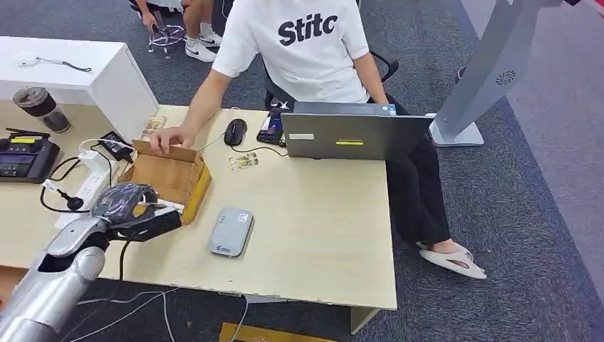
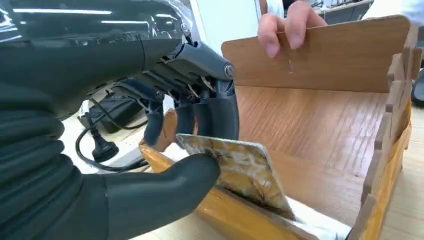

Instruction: Pass the card to the sensor for recognition and then transmit it.

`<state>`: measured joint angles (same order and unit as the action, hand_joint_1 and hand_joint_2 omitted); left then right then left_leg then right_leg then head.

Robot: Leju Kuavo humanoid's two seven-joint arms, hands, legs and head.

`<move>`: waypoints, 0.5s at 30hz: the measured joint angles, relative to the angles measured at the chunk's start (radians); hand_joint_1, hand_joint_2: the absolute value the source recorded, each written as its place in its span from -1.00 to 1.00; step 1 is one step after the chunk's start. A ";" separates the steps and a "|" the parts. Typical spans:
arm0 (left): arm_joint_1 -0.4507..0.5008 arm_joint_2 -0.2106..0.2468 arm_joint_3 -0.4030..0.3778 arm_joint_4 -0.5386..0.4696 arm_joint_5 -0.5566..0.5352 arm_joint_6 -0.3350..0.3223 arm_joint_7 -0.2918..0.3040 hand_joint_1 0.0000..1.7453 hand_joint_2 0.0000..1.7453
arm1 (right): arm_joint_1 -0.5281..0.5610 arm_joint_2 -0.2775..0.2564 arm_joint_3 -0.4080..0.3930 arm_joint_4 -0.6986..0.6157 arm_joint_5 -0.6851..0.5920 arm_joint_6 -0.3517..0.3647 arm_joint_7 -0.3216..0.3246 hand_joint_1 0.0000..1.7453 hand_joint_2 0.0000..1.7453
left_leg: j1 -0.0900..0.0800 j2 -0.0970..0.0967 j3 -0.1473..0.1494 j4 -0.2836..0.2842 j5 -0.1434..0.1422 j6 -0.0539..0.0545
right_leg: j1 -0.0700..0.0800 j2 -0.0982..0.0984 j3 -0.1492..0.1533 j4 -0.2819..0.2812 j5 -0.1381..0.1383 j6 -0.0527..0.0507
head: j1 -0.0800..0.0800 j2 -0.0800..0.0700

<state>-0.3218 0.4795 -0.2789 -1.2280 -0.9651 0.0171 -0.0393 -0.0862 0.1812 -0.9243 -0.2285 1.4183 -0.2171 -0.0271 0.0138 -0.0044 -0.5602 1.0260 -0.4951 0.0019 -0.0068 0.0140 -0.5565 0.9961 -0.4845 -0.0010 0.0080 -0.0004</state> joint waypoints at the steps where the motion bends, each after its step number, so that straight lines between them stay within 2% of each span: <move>1: 0.000 0.000 0.000 0.000 0.000 0.002 0.000 1.00 1.00 | 0.000 0.000 0.000 0.000 0.000 0.000 0.000 -1.00 1.00 | 0.000 0.000 0.000 0.000 0.000 0.000 | 0.000 0.000 0.000 0.000 0.000 0.000 | 0.000 0.000; 15: 0.003 0.001 0.000 0.008 -0.024 0.034 -0.002 1.00 1.00 | 0.000 0.000 0.001 0.002 0.000 0.000 0.001 -1.00 1.00 | 0.000 0.000 0.000 0.000 0.000 0.000 | 0.000 0.000 0.000 0.000 0.000 0.000 | 0.000 0.000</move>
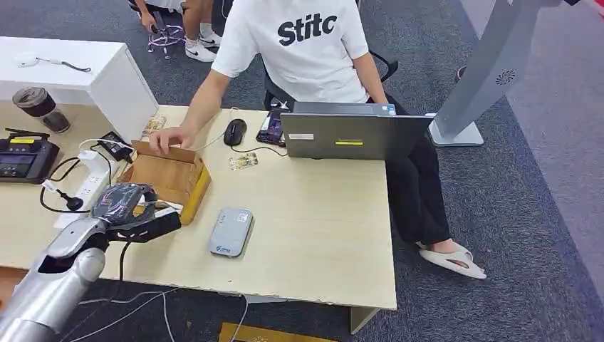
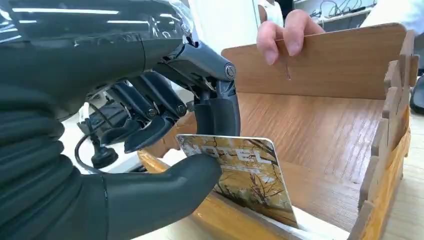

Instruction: Pass the card to the sensor for recognition and then transmit it.

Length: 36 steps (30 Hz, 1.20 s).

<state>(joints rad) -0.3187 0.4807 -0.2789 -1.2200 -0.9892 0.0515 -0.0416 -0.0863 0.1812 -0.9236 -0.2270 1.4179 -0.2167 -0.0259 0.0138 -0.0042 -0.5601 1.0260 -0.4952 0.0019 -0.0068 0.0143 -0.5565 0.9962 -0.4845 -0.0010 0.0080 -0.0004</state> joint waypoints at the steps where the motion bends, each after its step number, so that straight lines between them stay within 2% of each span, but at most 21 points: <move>1: 0.000 0.002 0.000 0.000 -0.004 0.002 0.000 1.00 1.00 | 0.000 0.000 0.000 0.000 0.000 0.000 0.000 -1.00 1.00 | 0.000 0.000 0.000 0.000 0.000 0.000 | 0.000 0.000 0.000 0.000 0.000 0.000 | 0.000 0.000; 6: -0.017 0.025 0.000 0.000 -0.027 0.023 0.005 1.00 1.00 | 0.000 0.000 0.000 0.000 -0.002 -0.001 -0.002 -1.00 1.00 | 0.000 0.000 0.000 0.000 0.000 0.000 | 0.000 0.000 0.000 0.000 0.000 0.000 | 0.000 0.000; 15: -0.101 0.082 0.024 0.000 -0.054 0.042 0.017 1.00 1.00 | -0.001 0.000 0.000 0.000 -0.014 -0.002 -0.006 -1.00 1.00 | 0.000 0.000 0.000 0.000 0.000 0.000 | 0.000 0.000 0.000 0.000 0.000 0.000 | 0.000 0.000; 21: -0.145 0.111 0.029 0.000 -0.125 0.063 0.015 1.00 1.00 | -0.002 0.000 0.000 0.000 -0.015 -0.002 -0.006 -1.00 1.00 | 0.000 0.000 0.000 0.000 0.000 0.000 | 0.000 0.000 0.000 0.000 0.000 -0.001 | 0.000 0.000; 27: -0.236 0.140 0.027 0.001 -0.238 0.086 0.044 1.00 1.00 | -0.004 0.000 0.000 0.000 -0.014 -0.003 -0.006 -1.00 1.00 | 0.001 0.000 0.000 0.000 0.000 0.000 | 0.000 0.000 -0.001 0.000 0.000 -0.001 | 0.001 0.000; 33: -0.374 0.126 0.012 0.061 -0.307 0.096 0.088 1.00 1.00 | -0.018 0.000 0.020 0.000 -0.001 -0.021 -0.001 -1.00 1.00 | 0.000 0.002 0.000 0.000 0.001 -0.001 | 0.000 0.002 -0.001 0.000 0.002 -0.002 | 0.000 0.000; 34: -0.389 0.122 0.011 0.071 -0.311 0.103 0.093 0.74 1.00 | -0.020 0.000 0.022 0.000 -0.001 -0.022 -0.002 -1.00 1.00 | 0.000 0.003 0.000 0.000 0.001 -0.001 | 0.000 0.002 -0.002 0.000 0.002 -0.002 | 0.000 0.000; 35: -0.403 0.116 0.009 0.083 -0.310 0.116 0.098 -1.00 1.00 | -0.022 0.000 0.025 0.000 -0.001 -0.026 -0.002 -1.00 1.00 | 0.000 0.003 0.000 0.000 0.001 -0.001 | 0.000 0.003 -0.002 0.000 0.002 -0.003 | 0.000 0.000; 36: -0.416 0.109 0.008 0.097 -0.309 0.128 0.105 -1.00 1.00 | -0.024 0.000 0.027 0.000 -0.002 -0.027 -0.002 -1.00 1.00 | 0.000 0.003 0.000 0.000 0.001 -0.001 | 0.000 0.002 -0.002 0.000 0.002 -0.003 | 0.000 0.000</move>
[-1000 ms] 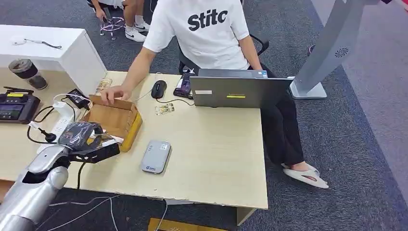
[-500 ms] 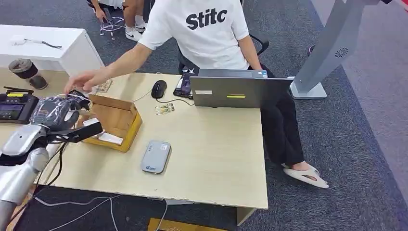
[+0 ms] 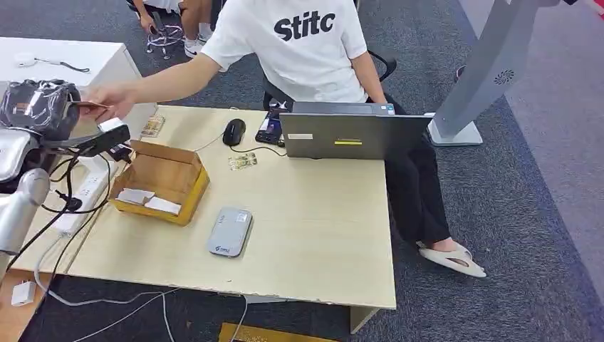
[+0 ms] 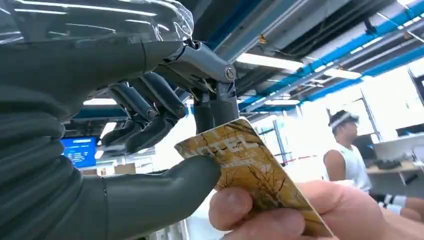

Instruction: Pass the card to the sensor for recognition and then transmit it.

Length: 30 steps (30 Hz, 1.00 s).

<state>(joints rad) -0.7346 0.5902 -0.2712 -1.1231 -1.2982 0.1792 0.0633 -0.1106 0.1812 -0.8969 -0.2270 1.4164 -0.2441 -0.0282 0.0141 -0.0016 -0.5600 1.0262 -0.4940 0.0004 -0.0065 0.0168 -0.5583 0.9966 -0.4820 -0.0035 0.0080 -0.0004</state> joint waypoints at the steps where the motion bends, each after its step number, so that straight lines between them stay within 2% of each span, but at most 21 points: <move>1: -0.009 -0.007 -0.001 0.011 0.002 0.010 0.007 -1.00 1.00 | -0.002 0.000 0.001 0.000 -0.001 -0.002 0.000 -1.00 1.00 | 0.000 0.000 0.000 0.000 0.000 0.000 | 0.000 0.000 0.000 0.000 0.000 0.000 | 0.000 0.000; 6: -0.018 -0.039 -0.001 0.047 0.046 0.096 0.029 -1.00 1.00 | -0.004 0.000 0.003 0.000 -0.018 -0.009 0.001 -1.00 1.00 | 0.000 0.000 -0.001 0.000 0.000 0.000 | 0.000 0.000 0.000 0.000 0.000 0.000 | 0.000 0.000; 10: 0.068 -0.055 0.034 -0.006 0.156 0.201 -0.024 -1.00 1.00 | 0.005 0.000 0.003 0.000 -0.039 -0.014 -0.004 -1.00 1.00 | 0.000 0.001 -0.001 0.000 0.000 0.000 | 0.000 0.002 0.000 0.000 0.000 0.000 | 0.000 0.000; 14: 0.318 -0.093 0.139 -0.207 0.381 0.285 -0.157 -1.00 1.00 | 0.030 -0.001 -0.003 0.000 -0.080 -0.029 -0.011 -1.00 1.00 | -0.001 0.005 0.001 -0.001 -0.003 0.001 | -0.002 0.006 0.000 0.000 -0.001 0.000 | 0.001 0.000; 17: 0.571 -0.176 0.257 -0.394 0.542 0.378 -0.303 -1.00 1.00 | 0.045 -0.001 -0.016 0.000 -0.106 -0.030 -0.016 -1.00 1.00 | -0.002 0.011 0.002 -0.002 -0.006 0.001 | -0.004 0.011 0.000 -0.001 -0.003 0.002 | 0.000 0.000; 19: 0.725 -0.250 0.343 -0.485 0.621 0.402 -0.397 -1.00 1.00 | 0.053 -0.001 -0.029 0.000 -0.112 -0.035 -0.021 -1.00 1.00 | -0.002 0.013 0.002 -0.002 -0.008 0.002 | -0.004 0.013 -0.001 -0.001 -0.004 0.002 | 0.000 0.000; 20: 0.782 -0.274 0.382 -0.510 0.646 0.396 -0.420 -1.00 1.00 | 0.055 -0.001 -0.034 0.000 -0.121 -0.040 -0.023 -1.00 1.00 | -0.002 0.012 0.001 -0.002 -0.008 0.002 | -0.004 0.013 -0.001 -0.001 -0.004 0.002 | 0.001 0.000; 22: 0.871 -0.341 0.477 -0.544 0.704 0.342 -0.473 -1.00 1.00 | 0.059 -0.001 -0.046 -0.001 -0.128 -0.049 -0.031 -1.00 1.00 | -0.003 0.009 0.001 -0.002 -0.008 0.003 | -0.003 0.010 -0.001 -0.002 -0.005 0.003 | 0.001 0.000; 26: 0.945 -0.512 0.740 -0.555 0.792 0.122 -0.592 -1.00 1.00 | 0.061 -0.001 -0.072 -0.005 -0.144 -0.064 -0.043 -1.00 1.00 | -0.002 0.007 0.000 -0.002 -0.008 0.003 | -0.003 0.006 0.000 -0.002 -0.005 0.003 | -0.001 0.000; 28: 0.945 -0.580 0.865 -0.555 0.800 0.037 -0.616 -1.00 1.00 | 0.062 -0.001 -0.085 -0.007 -0.145 -0.066 -0.049 -1.00 1.00 | -0.002 0.006 0.000 -0.002 -0.008 0.003 | -0.003 0.006 0.001 -0.002 -0.005 0.003 | -0.001 0.000; 29: 0.942 -0.616 0.925 -0.554 0.821 -0.009 -0.614 -1.00 1.00 | 0.063 -0.001 -0.089 -0.008 -0.148 -0.067 -0.051 -1.00 1.00 | -0.002 0.006 0.001 -0.002 -0.008 0.003 | -0.003 0.006 0.001 -0.002 -0.005 0.003 | -0.001 0.000; 30: 0.934 -0.641 0.991 -0.548 0.859 -0.085 -0.595 -1.00 1.00 | 0.064 -0.001 -0.094 -0.010 -0.149 -0.068 -0.052 -1.00 1.00 | -0.002 0.005 0.001 -0.002 -0.008 0.003 | -0.003 0.005 0.001 -0.002 -0.005 0.003 | -0.001 0.000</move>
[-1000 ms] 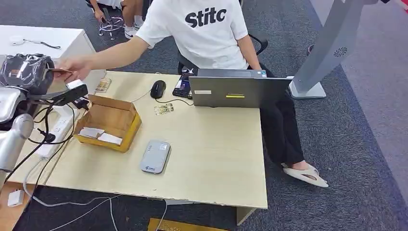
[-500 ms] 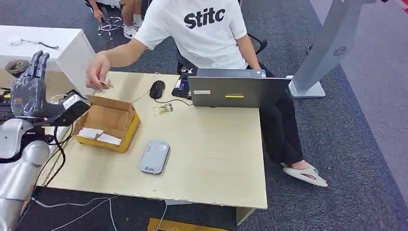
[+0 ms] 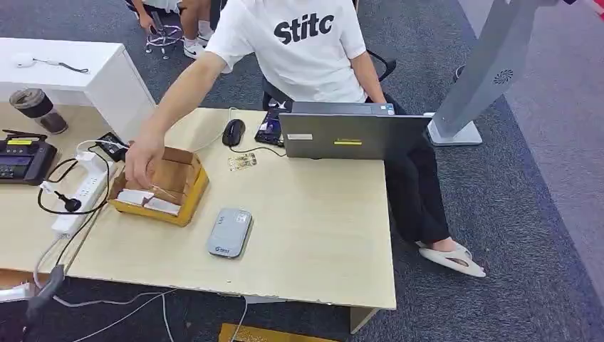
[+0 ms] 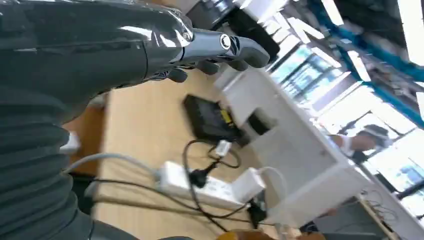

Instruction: Pass the card to the sensor for recognition and then transmit it.

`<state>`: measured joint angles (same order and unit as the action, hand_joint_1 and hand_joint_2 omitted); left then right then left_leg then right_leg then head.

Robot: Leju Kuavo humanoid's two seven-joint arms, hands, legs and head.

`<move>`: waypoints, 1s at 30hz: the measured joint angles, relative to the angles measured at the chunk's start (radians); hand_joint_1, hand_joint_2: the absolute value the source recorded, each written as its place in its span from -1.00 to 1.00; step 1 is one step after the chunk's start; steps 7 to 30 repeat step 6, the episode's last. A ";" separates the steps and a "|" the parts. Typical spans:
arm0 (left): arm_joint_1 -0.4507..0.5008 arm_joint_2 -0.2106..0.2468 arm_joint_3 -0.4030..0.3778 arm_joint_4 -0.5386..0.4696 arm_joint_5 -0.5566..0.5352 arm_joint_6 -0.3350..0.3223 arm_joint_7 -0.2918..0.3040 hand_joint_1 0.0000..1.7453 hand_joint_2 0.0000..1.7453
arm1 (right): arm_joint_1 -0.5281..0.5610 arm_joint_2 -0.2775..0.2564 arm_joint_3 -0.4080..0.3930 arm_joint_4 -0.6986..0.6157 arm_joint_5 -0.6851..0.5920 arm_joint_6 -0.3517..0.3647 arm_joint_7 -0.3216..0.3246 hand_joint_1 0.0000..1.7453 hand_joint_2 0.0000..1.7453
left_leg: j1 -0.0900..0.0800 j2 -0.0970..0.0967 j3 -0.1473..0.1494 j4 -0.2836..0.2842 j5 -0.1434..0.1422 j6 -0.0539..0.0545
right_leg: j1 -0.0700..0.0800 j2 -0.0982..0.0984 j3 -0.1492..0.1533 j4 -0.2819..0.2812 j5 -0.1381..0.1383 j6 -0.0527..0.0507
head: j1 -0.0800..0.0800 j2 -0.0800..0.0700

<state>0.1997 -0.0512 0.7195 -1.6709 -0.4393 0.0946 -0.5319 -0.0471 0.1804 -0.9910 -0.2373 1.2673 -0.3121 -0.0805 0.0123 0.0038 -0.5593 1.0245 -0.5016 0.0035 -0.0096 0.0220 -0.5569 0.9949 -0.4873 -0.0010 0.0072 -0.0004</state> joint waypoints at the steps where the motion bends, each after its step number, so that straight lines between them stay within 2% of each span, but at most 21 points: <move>1: -0.011 -0.018 0.051 0.009 0.027 -0.052 0.010 -1.00 1.00 | 0.000 0.000 -0.004 0.000 0.000 -0.001 0.000 -1.00 1.00 | 0.000 -0.001 0.000 0.000 0.000 0.000 | 0.000 -0.001 0.000 0.000 0.000 0.000 | 0.000 0.000; 3: -0.042 -0.054 0.179 0.046 0.063 -0.111 0.022 -1.00 1.00 | 0.001 0.000 -0.012 -0.002 0.001 -0.006 0.000 -1.00 1.00 | 0.000 -0.001 0.000 0.000 0.000 0.000 | 0.000 -0.001 0.001 0.000 0.000 0.000 | 0.000 0.000; 6: -0.083 -0.095 0.336 0.102 0.059 -0.128 0.023 -1.00 1.00 | 0.001 0.002 -0.021 -0.003 0.004 -0.009 -0.001 -1.00 1.00 | 0.000 -0.001 0.001 0.000 0.001 -0.001 | 0.000 -0.001 0.001 0.000 0.000 0.000 | 0.000 0.000; 30: -0.083 -0.095 0.336 0.102 0.059 -0.128 0.023 -1.00 1.00 | 0.001 0.002 -0.021 -0.003 0.004 -0.009 -0.001 -1.00 1.00 | 0.000 -0.001 0.001 0.000 0.001 -0.001 | 0.000 -0.001 0.001 0.000 0.000 0.000 | 0.000 0.000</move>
